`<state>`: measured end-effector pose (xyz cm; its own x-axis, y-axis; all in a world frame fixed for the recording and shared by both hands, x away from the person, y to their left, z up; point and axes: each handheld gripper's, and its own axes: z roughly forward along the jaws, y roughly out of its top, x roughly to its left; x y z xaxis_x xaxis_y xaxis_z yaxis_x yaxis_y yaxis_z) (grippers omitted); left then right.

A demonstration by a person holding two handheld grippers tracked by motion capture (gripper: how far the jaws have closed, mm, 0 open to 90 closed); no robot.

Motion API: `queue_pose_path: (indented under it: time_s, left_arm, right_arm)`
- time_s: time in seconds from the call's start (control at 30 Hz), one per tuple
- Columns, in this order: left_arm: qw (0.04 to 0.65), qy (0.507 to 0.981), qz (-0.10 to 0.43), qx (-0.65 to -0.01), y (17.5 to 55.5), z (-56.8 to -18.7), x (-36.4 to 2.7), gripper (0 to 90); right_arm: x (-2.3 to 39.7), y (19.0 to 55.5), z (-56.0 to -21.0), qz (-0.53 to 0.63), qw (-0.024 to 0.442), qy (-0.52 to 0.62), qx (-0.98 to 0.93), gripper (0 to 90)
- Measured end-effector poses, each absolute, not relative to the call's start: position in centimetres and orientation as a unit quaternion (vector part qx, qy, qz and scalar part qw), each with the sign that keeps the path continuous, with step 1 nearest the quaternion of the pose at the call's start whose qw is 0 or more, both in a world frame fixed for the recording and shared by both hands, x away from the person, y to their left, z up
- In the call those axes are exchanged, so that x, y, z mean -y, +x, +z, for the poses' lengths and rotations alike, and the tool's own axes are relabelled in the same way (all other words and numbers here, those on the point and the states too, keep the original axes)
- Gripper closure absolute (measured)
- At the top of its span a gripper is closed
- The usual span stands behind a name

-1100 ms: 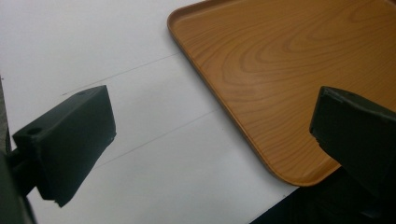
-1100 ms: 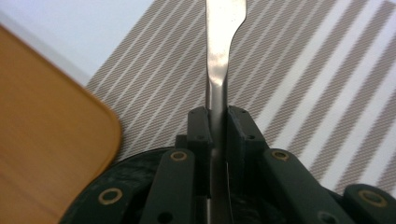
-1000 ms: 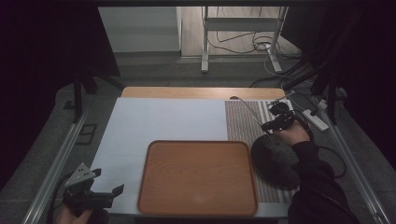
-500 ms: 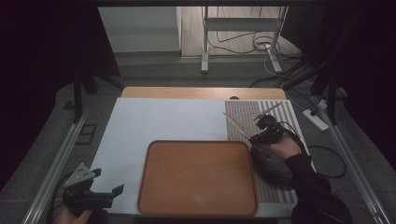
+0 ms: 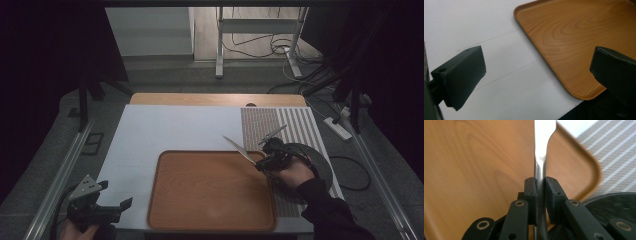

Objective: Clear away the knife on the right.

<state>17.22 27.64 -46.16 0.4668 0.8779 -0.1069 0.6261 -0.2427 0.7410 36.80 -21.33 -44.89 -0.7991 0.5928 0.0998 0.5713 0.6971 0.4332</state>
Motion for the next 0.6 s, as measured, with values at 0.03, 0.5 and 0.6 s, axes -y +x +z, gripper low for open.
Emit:
queue_pose_path:
  time_s: [0.03,0.5,0.6]
  left_arm:
    - [0.375,0.77,0.168,-0.488,17.2,-46.2,-27.6,0.6]
    - [0.376,0.77,0.168,-0.488,17.2,-46.2,-27.7,0.6]
    - [0.377,0.77,0.168,-0.487,17.2,-46.2,-27.7,0.6]
  right_arm:
    - [21.2,36.6,-45.0,0.227,0.022,0.314,-0.921,80.4]
    - [18.3,32.3,-46.7,0.198,-0.003,0.293,-0.935,80.3]
    - [18.0,31.7,-47.4,0.185,-0.007,0.295,-0.938,80.3]
